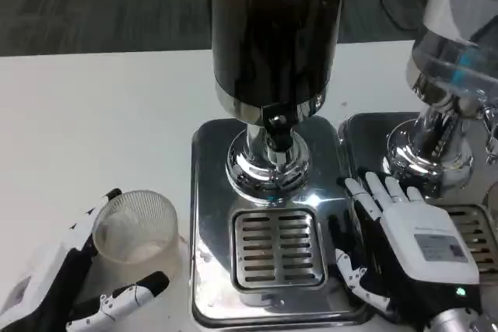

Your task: Grasp the cup under the faucet to collect the drink, then remove the cup.

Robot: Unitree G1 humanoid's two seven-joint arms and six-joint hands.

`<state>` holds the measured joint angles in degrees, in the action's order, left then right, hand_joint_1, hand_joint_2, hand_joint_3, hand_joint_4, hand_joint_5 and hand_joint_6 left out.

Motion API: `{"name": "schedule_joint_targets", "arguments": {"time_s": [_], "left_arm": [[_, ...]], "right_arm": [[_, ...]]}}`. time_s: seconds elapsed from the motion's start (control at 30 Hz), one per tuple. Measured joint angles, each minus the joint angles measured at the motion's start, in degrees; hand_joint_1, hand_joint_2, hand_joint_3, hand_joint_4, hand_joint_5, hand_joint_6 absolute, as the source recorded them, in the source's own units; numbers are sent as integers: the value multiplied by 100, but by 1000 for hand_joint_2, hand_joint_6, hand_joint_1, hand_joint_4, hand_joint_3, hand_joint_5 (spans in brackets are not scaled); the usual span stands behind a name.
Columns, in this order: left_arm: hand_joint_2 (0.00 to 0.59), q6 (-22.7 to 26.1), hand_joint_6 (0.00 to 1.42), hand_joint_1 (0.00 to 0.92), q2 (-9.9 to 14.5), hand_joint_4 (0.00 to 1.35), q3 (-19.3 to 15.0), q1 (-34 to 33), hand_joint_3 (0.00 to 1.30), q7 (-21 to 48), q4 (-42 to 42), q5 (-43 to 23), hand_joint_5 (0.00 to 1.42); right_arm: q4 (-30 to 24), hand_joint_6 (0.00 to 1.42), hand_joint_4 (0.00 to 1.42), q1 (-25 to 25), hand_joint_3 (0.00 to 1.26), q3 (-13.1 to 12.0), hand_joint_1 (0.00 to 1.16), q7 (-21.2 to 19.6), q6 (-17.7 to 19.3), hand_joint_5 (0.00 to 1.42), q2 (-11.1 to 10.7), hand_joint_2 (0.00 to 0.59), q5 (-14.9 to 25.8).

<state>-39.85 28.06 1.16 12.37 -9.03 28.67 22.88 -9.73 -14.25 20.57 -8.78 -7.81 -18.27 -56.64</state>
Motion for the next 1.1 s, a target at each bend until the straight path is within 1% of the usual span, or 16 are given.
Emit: {"name": "schedule_joint_targets", "arguments": {"time_s": [0.13, 0.33, 0.43, 0.53, 0.67, 0.7, 0.83, 0.93, 1.1], "left_arm": [[62, -2, 0, 215, -117, 0, 2, -101, 0, -2, 85, -30, 0], [71, -112, 0, 223, -132, 0, 42, -283, 0, 45, 315, -83, 0], [94, -119, 0, 283, -132, 0, 94, -394, 0, 67, 401, -92, 0], [107, -132, 0, 314, -125, 0, 169, -482, 0, 116, 452, -127, 18], [111, -199, 6, 320, -115, 0, 235, -573, 0, 122, 547, -132, 48], [112, -216, 7, 320, -117, 0, 241, -595, 0, 122, 582, -145, 51], [107, -272, 53, 327, -150, 0, 249, -639, 0, 110, 670, -194, 95], [107, -336, 82, 332, -192, 0, 245, -651, 0, 72, 739, -226, 146], [104, -494, 189, 343, -220, 0, 234, -724, 0, 51, 900, -291, 246]], "right_arm": [[-2, 0, 0, 0, 96, -9, 475, 0, 0, 0, -8, 539, 64], [-11, 0, 0, -6, 96, -9, 473, 0, -3, 0, -12, 536, 68], [-53, 0, 0, -12, 96, -9, 470, 6, -19, 0, -12, 535, 61], [-122, 0, 0, -11, 96, -15, 464, 92, -31, 0, -55, 537, 77], [-132, 0, 0, -4, 97, -60, 458, 119, -31, 0, -113, 538, 85], [-132, 0, 0, -1, 105, -68, 446, 119, -31, 0, -114, 531, 92], [-132, 0, 0, 1, 109, -69, 437, 125, -30, 0, -111, 530, 165], [-134, 0, 0, 3, 112, -68, 435, 246, -31, 0, -121, 534, 201], [-176, 0, 0, 16, 130, -111, 432, 361, -31, 0, -226, 538, 202]]}}
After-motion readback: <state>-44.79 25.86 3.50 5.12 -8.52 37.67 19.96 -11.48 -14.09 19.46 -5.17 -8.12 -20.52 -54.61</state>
